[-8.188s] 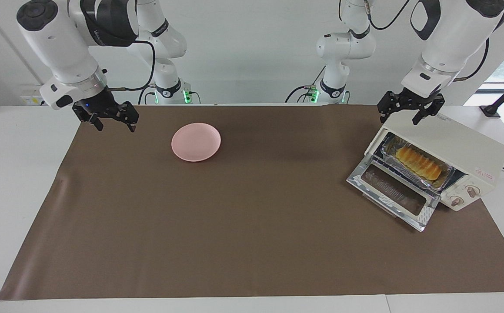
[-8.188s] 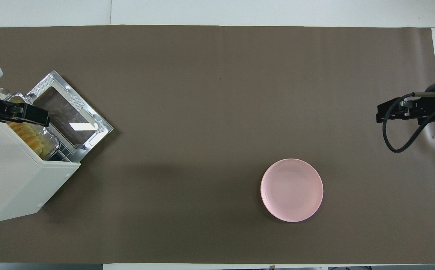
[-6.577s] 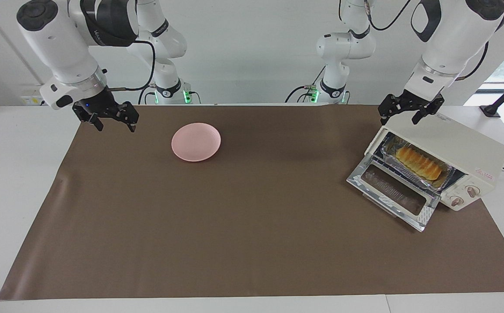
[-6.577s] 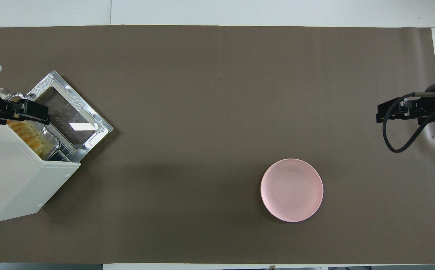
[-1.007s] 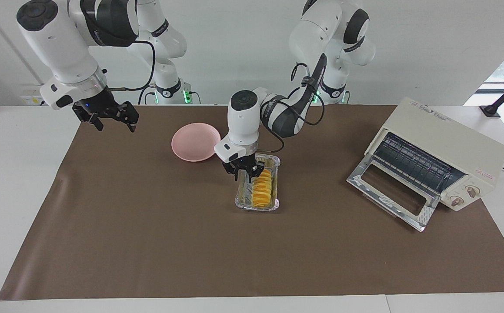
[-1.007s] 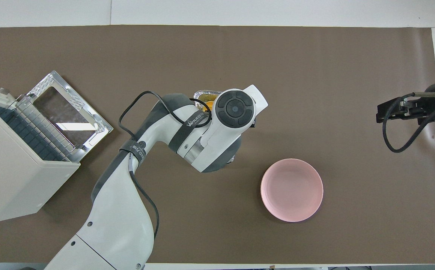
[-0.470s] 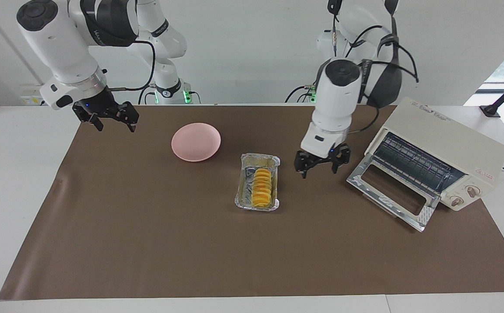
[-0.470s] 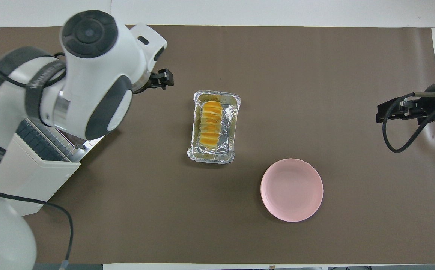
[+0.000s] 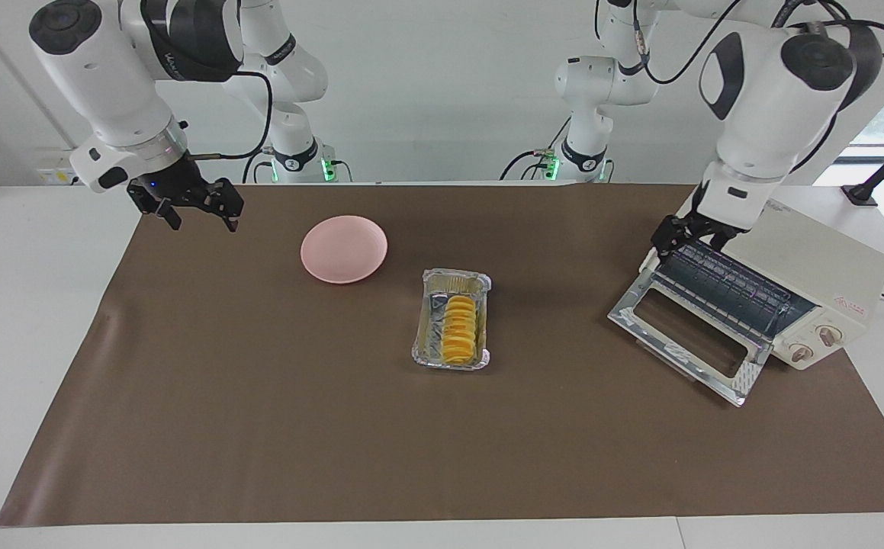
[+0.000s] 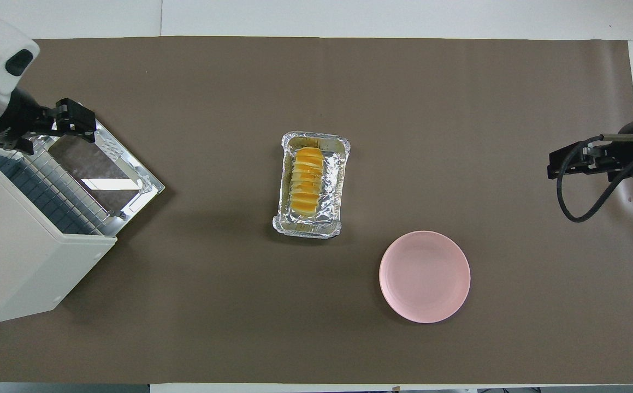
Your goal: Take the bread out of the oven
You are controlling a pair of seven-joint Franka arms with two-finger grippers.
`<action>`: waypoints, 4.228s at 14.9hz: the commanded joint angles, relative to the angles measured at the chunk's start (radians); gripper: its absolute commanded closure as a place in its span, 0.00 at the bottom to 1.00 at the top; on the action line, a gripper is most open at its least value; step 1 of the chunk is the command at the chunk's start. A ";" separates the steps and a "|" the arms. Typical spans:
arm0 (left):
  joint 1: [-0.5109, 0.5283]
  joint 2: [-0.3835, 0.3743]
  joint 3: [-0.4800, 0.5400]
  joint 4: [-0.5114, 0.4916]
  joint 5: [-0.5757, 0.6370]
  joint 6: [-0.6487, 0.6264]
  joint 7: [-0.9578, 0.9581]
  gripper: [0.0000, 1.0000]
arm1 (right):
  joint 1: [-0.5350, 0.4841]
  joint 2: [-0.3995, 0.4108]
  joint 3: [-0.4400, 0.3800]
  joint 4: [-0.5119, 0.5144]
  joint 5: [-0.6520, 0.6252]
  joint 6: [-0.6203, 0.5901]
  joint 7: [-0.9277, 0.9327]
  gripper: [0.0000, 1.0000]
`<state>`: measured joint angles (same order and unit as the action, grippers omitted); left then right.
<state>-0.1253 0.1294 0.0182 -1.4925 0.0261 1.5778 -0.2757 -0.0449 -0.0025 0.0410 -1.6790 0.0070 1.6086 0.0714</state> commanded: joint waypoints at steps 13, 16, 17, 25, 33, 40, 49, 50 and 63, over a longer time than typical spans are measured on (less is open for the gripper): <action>0.121 -0.205 -0.024 -0.152 -0.028 -0.171 0.198 0.00 | 0.387 0.234 0.025 -0.042 0.060 0.387 0.319 0.00; 0.115 -0.208 -0.026 -0.179 -0.028 -0.101 0.207 0.00 | 0.421 0.315 0.025 0.013 0.079 0.392 0.393 0.00; 0.113 -0.209 -0.026 -0.192 -0.028 -0.088 0.213 0.00 | 0.442 0.338 0.023 0.028 0.079 0.393 0.413 0.00; 0.116 -0.231 -0.058 -0.253 -0.028 -0.084 0.228 0.00 | 0.482 0.409 0.025 -0.017 0.079 0.510 0.582 0.00; 0.116 -0.229 -0.060 -0.235 -0.028 -0.085 0.225 0.00 | 0.508 0.427 0.025 -0.106 0.090 0.622 0.628 0.32; 0.121 -0.221 -0.072 -0.181 -0.031 -0.141 0.228 0.00 | 0.522 0.418 0.025 -0.133 0.090 0.631 0.624 1.00; 0.122 -0.225 -0.069 -0.190 -0.031 -0.130 0.216 0.00 | 0.302 0.420 0.023 -0.005 0.149 0.528 0.278 1.00; 0.127 -0.225 -0.069 -0.190 -0.031 -0.131 0.217 0.00 | 0.268 0.420 0.023 -0.008 0.151 0.527 0.204 1.00; 0.125 -0.225 -0.067 -0.190 -0.031 -0.131 0.214 0.00 | 0.105 0.351 0.019 -0.116 0.176 0.495 -0.157 0.00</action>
<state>-0.0080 -0.0821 -0.0479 -1.6766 0.0118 1.4538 -0.0618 0.0659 0.4087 0.0524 -1.7723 0.1671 2.1358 -0.0890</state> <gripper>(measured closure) 0.000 0.758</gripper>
